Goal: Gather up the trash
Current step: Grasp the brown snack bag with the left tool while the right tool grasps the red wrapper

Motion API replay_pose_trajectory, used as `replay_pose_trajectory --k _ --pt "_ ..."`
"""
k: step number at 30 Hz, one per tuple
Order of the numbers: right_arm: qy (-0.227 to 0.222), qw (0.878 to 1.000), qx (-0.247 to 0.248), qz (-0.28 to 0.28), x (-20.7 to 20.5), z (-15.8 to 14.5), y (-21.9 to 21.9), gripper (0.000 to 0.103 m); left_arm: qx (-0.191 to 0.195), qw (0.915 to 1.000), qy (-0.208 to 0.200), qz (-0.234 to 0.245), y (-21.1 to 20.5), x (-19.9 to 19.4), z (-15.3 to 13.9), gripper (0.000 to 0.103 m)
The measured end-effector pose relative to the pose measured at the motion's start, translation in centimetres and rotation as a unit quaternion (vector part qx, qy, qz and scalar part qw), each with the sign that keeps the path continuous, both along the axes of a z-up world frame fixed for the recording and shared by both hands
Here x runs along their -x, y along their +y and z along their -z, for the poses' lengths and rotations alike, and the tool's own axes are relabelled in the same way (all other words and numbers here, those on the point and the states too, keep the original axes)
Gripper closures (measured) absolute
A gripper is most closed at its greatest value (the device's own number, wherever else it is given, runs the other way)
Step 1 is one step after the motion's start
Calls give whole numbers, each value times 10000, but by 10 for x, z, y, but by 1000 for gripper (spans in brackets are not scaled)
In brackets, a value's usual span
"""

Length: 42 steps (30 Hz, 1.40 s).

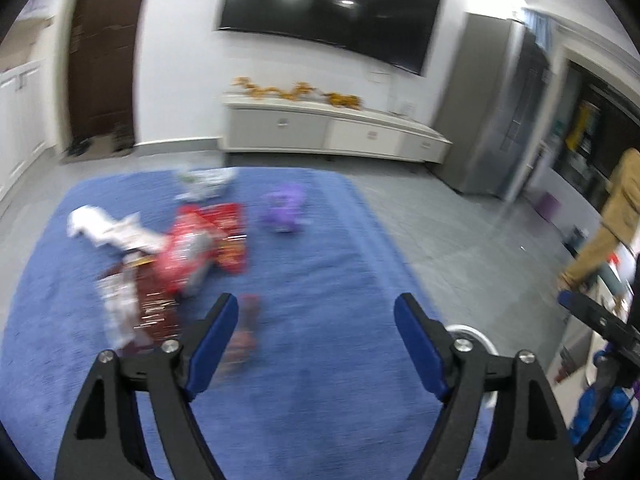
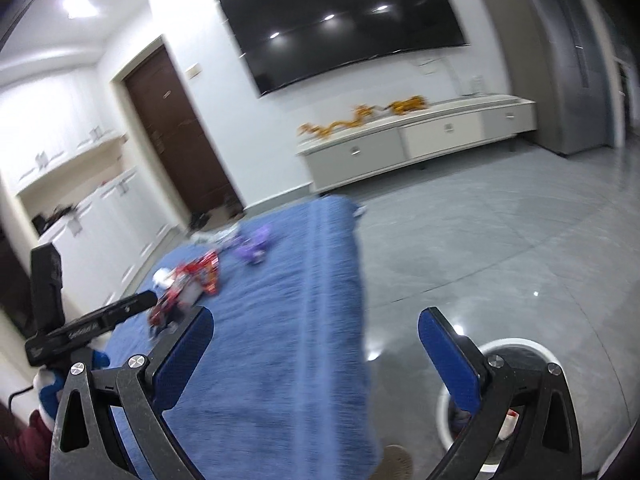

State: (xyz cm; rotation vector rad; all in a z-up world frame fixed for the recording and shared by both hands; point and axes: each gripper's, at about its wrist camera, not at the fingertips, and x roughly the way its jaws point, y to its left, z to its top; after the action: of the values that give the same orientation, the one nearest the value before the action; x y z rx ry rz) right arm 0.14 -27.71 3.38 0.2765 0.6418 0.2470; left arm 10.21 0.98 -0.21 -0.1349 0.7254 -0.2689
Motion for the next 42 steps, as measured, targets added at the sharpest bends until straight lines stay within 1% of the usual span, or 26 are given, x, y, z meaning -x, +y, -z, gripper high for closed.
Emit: replay_pose_trajectory --k 2,4,6,8,13,18,23,26,28,29,33,35,40,42 --pt "88 9996 22 -282 -12 5 24 0 -18 9995 95 -305 28 -7 8 21" --pt "154 9985 55 -514 -22 10 44 0 -122 9975 172 -680 58 -16 17 21" --pt "225 9967 113 -777 -32 16 68 0 -98 9951 343 -921 84 -26 28 21" --pt "288 9945 146 -999 -40 19 91 0 -88 9935 461 -1038 97 -33 36 21" --pt "433 9880 213 -1466 -62 32 137 0 -123 9915 624 -1130 104 -45 52 21" --pt "622 9813 255 -1803 -80 48 169 0 -171 9903 793 -1132 107 -61 69 21" --pt "867 9763 280 -1965 -102 71 196 0 -109 9895 974 -1062 109 -69 87 21" --pt "995 9739 286 -2021 -112 81 206 0 33 9891 1021 -1060 115 -70 93 21" --pt "1055 9718 292 -2087 -117 88 212 6 96 9891 1016 -1061 118 -70 95 21" --pt "1082 9711 282 -2107 -119 90 214 10 118 9891 1018 -1056 119 -70 96 22" --pt "1161 9697 233 -2135 -128 100 221 23 141 9894 998 -1044 118 -67 98 23" --pt "1195 9691 223 -2144 -129 104 223 28 143 9897 982 -1032 118 -65 99 24" --pt "1222 9689 214 -2143 -132 110 225 32 70 9908 888 -1019 114 -62 98 26" --pt "1215 9693 218 -2127 -132 112 225 35 42 9911 852 -1025 113 -60 98 27"
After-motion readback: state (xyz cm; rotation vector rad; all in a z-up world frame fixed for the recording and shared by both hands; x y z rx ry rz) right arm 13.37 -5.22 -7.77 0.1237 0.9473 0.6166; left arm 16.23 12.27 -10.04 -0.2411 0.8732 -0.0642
